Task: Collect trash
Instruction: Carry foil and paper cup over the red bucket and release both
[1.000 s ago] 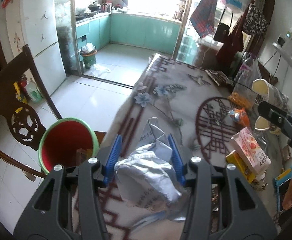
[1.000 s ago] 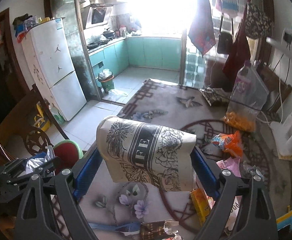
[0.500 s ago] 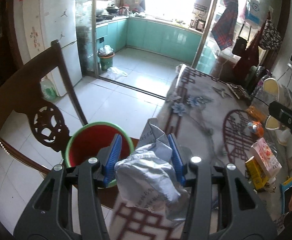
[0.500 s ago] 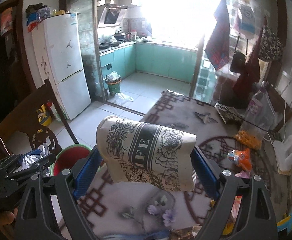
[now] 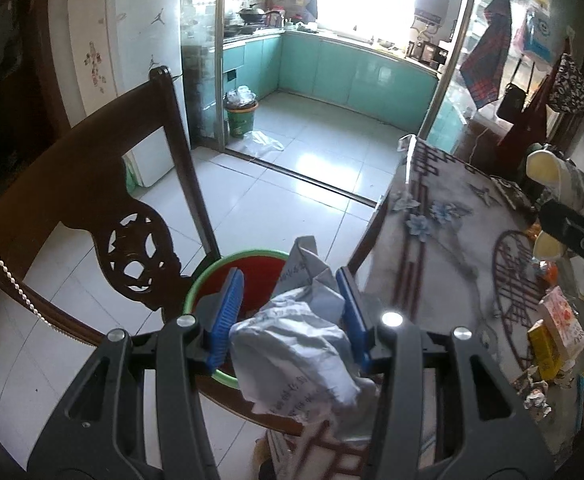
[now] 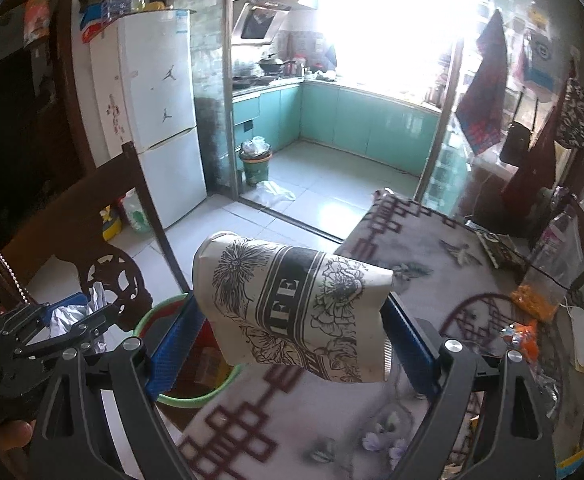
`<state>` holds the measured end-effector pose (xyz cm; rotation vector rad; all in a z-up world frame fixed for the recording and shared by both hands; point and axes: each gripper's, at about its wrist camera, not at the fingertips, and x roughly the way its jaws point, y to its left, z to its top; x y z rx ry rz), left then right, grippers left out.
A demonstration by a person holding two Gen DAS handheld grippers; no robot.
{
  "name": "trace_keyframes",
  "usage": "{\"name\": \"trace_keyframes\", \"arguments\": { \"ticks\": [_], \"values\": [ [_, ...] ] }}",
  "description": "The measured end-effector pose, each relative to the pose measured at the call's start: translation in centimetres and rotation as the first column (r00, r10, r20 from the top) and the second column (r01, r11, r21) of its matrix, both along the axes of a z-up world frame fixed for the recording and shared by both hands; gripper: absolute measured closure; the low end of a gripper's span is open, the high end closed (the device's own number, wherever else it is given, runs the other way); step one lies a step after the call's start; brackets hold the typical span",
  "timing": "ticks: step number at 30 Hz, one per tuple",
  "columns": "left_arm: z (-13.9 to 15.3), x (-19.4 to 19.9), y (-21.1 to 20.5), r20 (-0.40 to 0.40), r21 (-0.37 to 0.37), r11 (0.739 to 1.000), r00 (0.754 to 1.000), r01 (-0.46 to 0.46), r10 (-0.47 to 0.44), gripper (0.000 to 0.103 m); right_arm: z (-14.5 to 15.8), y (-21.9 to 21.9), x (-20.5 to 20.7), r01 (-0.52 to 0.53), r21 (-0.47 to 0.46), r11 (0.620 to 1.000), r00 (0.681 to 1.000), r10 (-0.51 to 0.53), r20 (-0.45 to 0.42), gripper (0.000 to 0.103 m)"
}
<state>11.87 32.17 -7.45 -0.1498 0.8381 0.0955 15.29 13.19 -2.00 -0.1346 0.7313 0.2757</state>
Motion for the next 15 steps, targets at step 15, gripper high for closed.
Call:
{"name": "trace_keyframes", "arguments": {
  "ticks": [15],
  "values": [
    [-1.2, 3.5, 4.1, -0.021, 0.046, 0.999, 1.000, -0.008, 0.009, 0.057, -4.4, 4.8, 4.0, -0.050, 0.042, 0.998, 0.990, 0.055, -0.130, 0.017]
  ]
}}
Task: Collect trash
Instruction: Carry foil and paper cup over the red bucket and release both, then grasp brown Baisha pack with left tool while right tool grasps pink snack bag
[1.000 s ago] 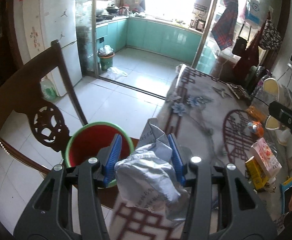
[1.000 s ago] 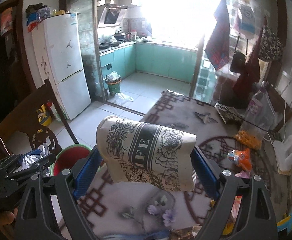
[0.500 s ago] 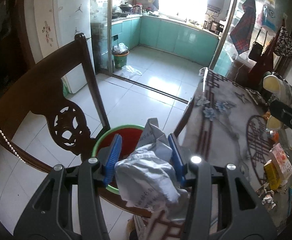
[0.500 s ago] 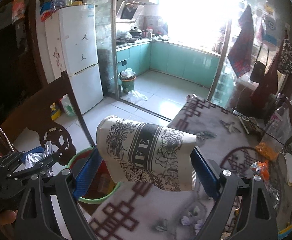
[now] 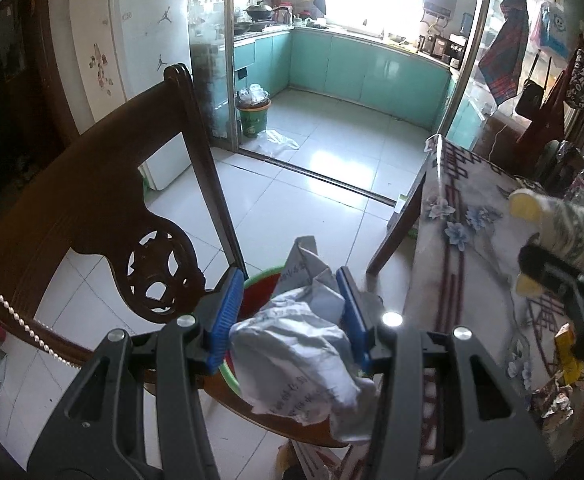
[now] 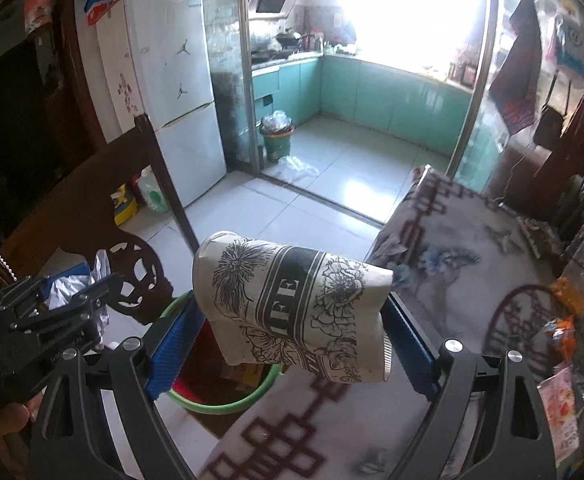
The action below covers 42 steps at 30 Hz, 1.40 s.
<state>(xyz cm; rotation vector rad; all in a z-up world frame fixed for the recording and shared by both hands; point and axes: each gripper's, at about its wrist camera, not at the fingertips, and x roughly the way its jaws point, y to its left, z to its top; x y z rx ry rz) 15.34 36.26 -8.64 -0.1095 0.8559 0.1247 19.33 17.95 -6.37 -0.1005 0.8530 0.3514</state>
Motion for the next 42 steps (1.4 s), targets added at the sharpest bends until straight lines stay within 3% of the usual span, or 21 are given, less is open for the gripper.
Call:
{"name": "trace_keyframes", "arguments": {
  "ticks": [13, 15, 17, 20, 29, 42],
  "values": [
    [-0.9, 2.5, 1.2, -0.011, -0.007, 1.000, 1.000, -0.005, 0.005, 0.054, -6.5, 3.3, 2.4, -0.080, 0.055, 0.995, 0.981, 0.088, -0.174, 0.016],
    [-0.8, 2.8, 1.1, -0.005, -0.006, 1.000, 1.000, -0.006, 0.006, 0.049, -6.6, 3.6, 2.5, -0.072, 0.040, 0.997, 0.984, 0.078, -0.159, 0.016],
    [-0.6, 2.9, 1.1, 0.010, 0.002, 1.000, 1.000, -0.008, 0.008, 0.032, -6.4, 3.5, 2.6, -0.067, 0.036, 0.997, 0.987, 0.072, -0.146, 0.016],
    [0.2, 3.0, 1.2, 0.039, 0.023, 1.000, 0.999, -0.014, 0.013, 0.028, -5.9, 2.9, 2.7, -0.054, 0.055, 0.997, 0.989, 0.061, -0.135, 0.014],
    [2.8, 2.3, 0.5, 0.115, 0.055, 0.998, 0.993, -0.019, 0.013, 0.027, -3.9, 0.5, 2.0, -0.007, 0.018, 1.000, 0.998, 0.008, -0.065, 0.012],
    [4.9, 0.9, -3.8, 0.160, 0.058, 0.997, 0.986, 0.041, -0.049, 0.024, -3.3, -7.8, -1.3, 0.157, 0.041, 0.987, 0.986, -0.154, -0.063, 0.012]
  ]
}}
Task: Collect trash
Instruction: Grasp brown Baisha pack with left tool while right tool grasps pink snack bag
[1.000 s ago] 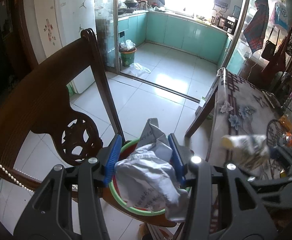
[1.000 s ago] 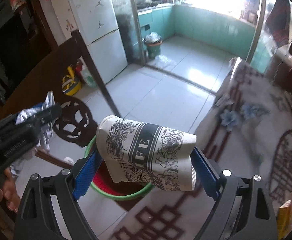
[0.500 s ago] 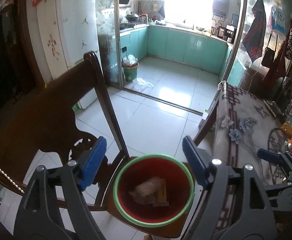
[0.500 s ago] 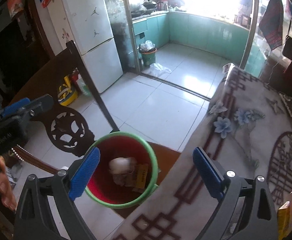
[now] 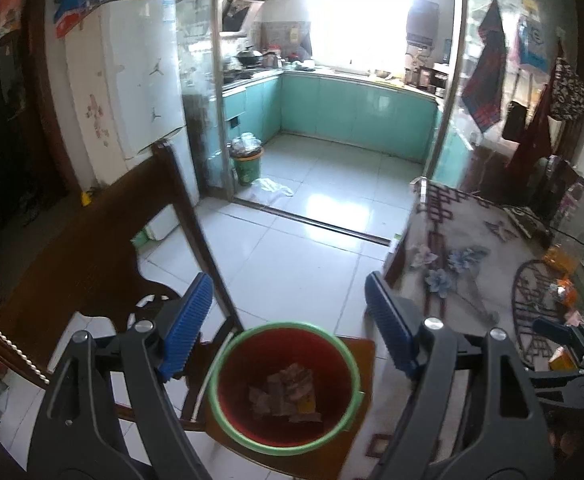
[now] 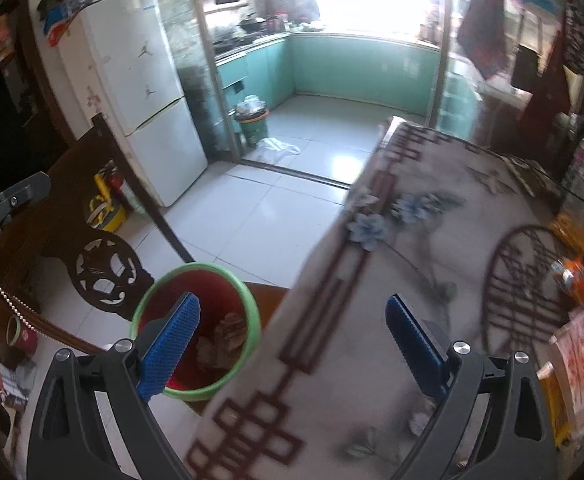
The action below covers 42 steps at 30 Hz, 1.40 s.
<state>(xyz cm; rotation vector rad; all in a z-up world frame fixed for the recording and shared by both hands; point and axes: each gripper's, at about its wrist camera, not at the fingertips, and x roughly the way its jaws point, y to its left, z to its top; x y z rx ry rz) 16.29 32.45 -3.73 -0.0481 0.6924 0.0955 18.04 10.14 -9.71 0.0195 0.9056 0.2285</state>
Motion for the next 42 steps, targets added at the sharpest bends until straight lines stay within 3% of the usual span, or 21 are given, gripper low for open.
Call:
{"name": "trace_keyframes", "arguments": {
  "ticks": [5, 9, 13, 22, 24, 26, 29, 31, 34, 38, 40, 41, 42],
  "values": [
    [-1.6, -0.2, -4.8, -0.057, -0.059, 0.993, 0.992, 0.106, -0.109, 0.020, 0.4, -4.7, -2.8, 0.064, -0.010, 0.998, 0.998, -0.064, 0.010, 0.012],
    [-4.1, -0.9, -10.3, -0.133, -0.171, 0.968, 0.969, 0.184, -0.208, 0.019, 0.4, -10.7, -5.4, 0.107, -0.010, 0.994, 0.994, -0.107, 0.008, 0.012],
    [-5.8, -2.3, -16.5, -0.195, -0.233, 0.947, 0.943, 0.223, -0.270, 0.019, 0.0, -17.3, -7.3, 0.147, -0.020, 0.989, 0.989, -0.147, -0.007, 0.012],
    [-8.1, -5.7, -28.1, -0.238, -0.263, 0.918, 0.902, 0.296, -0.359, 0.015, -1.1, -32.9, -8.3, 0.234, -0.053, 0.971, 0.971, -0.236, -0.047, 0.013],
    [-10.0, -6.3, -30.3, -0.283, -0.302, 0.900, 0.871, 0.315, -0.401, 0.015, -1.4, -34.7, -8.1, 0.224, -0.055, 0.973, 0.972, -0.227, -0.054, 0.012],
    [-12.7, -6.9, -32.8, -0.349, -0.346, 0.876, 0.821, 0.335, -0.451, 0.015, -2.3, -35.9, -7.5, 0.205, -0.067, 0.976, 0.974, -0.210, -0.080, 0.012],
    [-15.8, -7.4, -35.3, -0.437, -0.316, 0.887, 0.778, 0.337, -0.451, 0.015, -3.7, -36.8, -6.4, 0.169, -0.063, 0.984, 0.976, -0.176, -0.130, 0.013],
    [-16.5, -7.5, -35.9, -0.462, -0.318, 0.890, 0.767, 0.325, -0.446, 0.015, -5.5, -36.4, -5.0, 0.133, -0.079, 0.988, 0.973, -0.145, -0.179, 0.013],
    [-15.9, -7.5, -36.8, -0.450, -0.295, 0.890, 0.771, 0.348, -0.451, 0.015, -7.8, -35.5, -3.6, 0.095, -0.079, 0.992, 0.963, -0.111, -0.247, 0.016],
    [-15.4, -7.8, -37.2, -0.439, -0.241, 0.866, 0.746, 0.438, -0.500, 0.015, -9.3, -35.4, -3.1, 0.062, -0.101, 0.993, 0.960, -0.087, -0.267, 0.029],
    [-15.7, -7.8, -37.3, -0.443, -0.209, 0.850, 0.728, 0.484, -0.523, 0.015, -8.4, -35.6, -3.4, 0.047, -0.042, 0.998, 0.968, -0.056, -0.246, 0.059],
    [-16.2, -7.8, -37.3, -0.450, -0.192, 0.837, 0.712, 0.512, -0.538, 0.015, -7.8, -35.9, -3.6, 0.053, -0.025, 0.998, 0.969, -0.058, -0.242, 0.069],
    [-16.4, -7.8, -37.5, -0.457, -0.183, 0.828, 0.700, 0.530, -0.549, 0.015, -7.4, -36.0, -3.6, 0.057, -0.026, 0.998, 0.972, -0.061, -0.229, 0.071]
  ]
}}
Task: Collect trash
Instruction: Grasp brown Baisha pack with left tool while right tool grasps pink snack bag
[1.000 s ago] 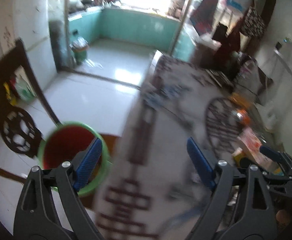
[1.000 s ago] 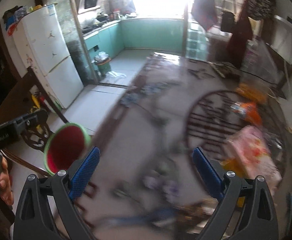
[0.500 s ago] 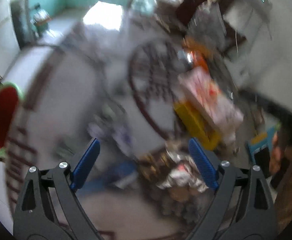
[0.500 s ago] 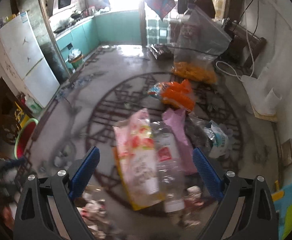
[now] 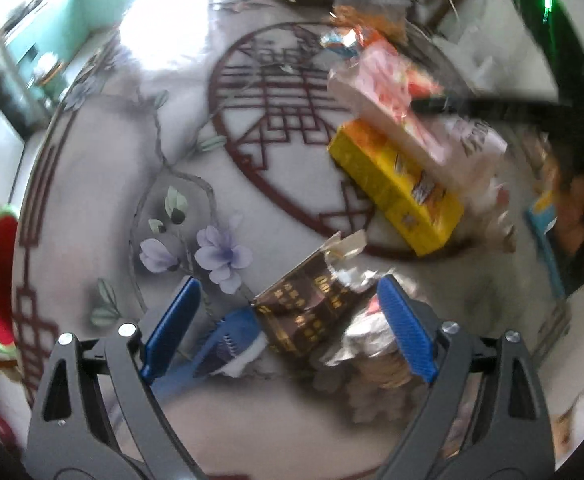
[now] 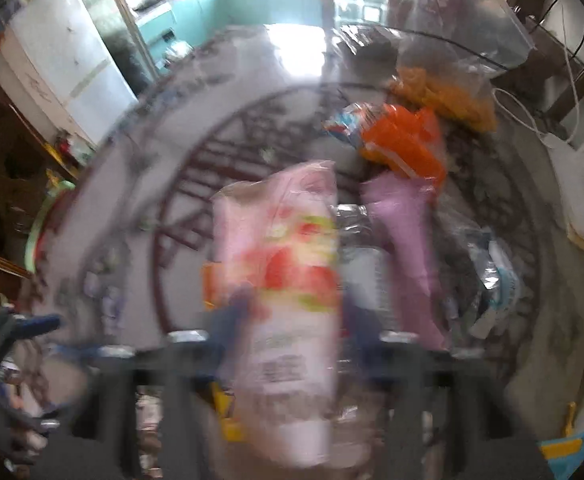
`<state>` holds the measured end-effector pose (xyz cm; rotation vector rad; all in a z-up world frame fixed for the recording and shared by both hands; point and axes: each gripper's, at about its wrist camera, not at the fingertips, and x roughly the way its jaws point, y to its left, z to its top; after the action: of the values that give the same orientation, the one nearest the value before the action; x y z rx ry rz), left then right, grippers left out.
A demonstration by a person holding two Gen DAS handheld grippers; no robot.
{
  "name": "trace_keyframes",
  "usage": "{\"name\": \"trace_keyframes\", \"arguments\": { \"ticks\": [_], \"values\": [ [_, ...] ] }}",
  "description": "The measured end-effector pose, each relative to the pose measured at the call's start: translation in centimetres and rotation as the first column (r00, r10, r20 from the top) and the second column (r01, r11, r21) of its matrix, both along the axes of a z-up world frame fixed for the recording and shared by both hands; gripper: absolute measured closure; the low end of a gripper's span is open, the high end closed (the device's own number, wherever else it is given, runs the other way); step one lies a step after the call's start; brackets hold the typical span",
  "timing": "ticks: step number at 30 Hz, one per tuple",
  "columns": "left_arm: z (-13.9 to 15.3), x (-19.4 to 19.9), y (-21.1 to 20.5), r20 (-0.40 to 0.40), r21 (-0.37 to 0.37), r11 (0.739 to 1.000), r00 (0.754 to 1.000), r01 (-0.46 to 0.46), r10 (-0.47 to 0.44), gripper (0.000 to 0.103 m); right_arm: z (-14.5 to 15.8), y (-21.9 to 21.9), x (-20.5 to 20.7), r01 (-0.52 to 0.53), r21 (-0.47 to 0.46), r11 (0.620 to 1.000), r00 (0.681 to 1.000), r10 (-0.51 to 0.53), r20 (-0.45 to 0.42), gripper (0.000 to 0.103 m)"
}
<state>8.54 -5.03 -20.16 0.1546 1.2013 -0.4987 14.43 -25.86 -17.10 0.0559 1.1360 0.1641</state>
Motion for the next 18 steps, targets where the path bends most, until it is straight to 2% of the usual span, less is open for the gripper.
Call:
{"name": "trace_keyframes", "arguments": {
  "ticks": [5, 9, 12, 15, 17, 18],
  "values": [
    [-1.9, -0.3, -1.5, -0.030, 0.036, 0.986, 0.987, 0.160, -0.159, 0.015, 0.9, -1.1, -0.8, 0.017, 0.092, 0.996, 1.000, -0.018, 0.007, 0.072],
    [-3.7, 0.1, -2.6, -0.070, 0.051, 0.979, 0.978, 0.200, -0.196, 0.015, 2.1, -2.0, -2.0, 0.044, 0.147, 0.988, 0.998, -0.049, 0.033, 0.072],
    [-4.8, 0.5, -3.1, -0.092, 0.050, 0.981, 0.979, 0.188, -0.183, 0.017, 2.7, -2.5, -2.7, 0.061, 0.159, 0.985, 0.997, -0.068, 0.039, 0.071],
    [-4.4, 0.7, -3.1, -0.069, 0.057, 0.983, 0.983, 0.173, -0.169, 0.034, 3.1, -2.7, -3.2, 0.078, 0.171, 0.982, 0.995, -0.087, 0.044, 0.071],
    [-4.2, 0.8, -3.1, -0.049, 0.084, 0.980, 0.983, 0.179, -0.175, 0.053, 3.5, -2.8, -3.5, 0.089, 0.187, 0.978, 0.994, -0.100, 0.049, 0.071],
    [-4.0, 0.8, -3.1, -0.045, 0.088, 0.980, 0.984, 0.178, -0.175, 0.057, 3.7, -2.8, -3.6, 0.091, 0.191, 0.977, 0.993, -0.102, 0.053, 0.071]
  ]
}}
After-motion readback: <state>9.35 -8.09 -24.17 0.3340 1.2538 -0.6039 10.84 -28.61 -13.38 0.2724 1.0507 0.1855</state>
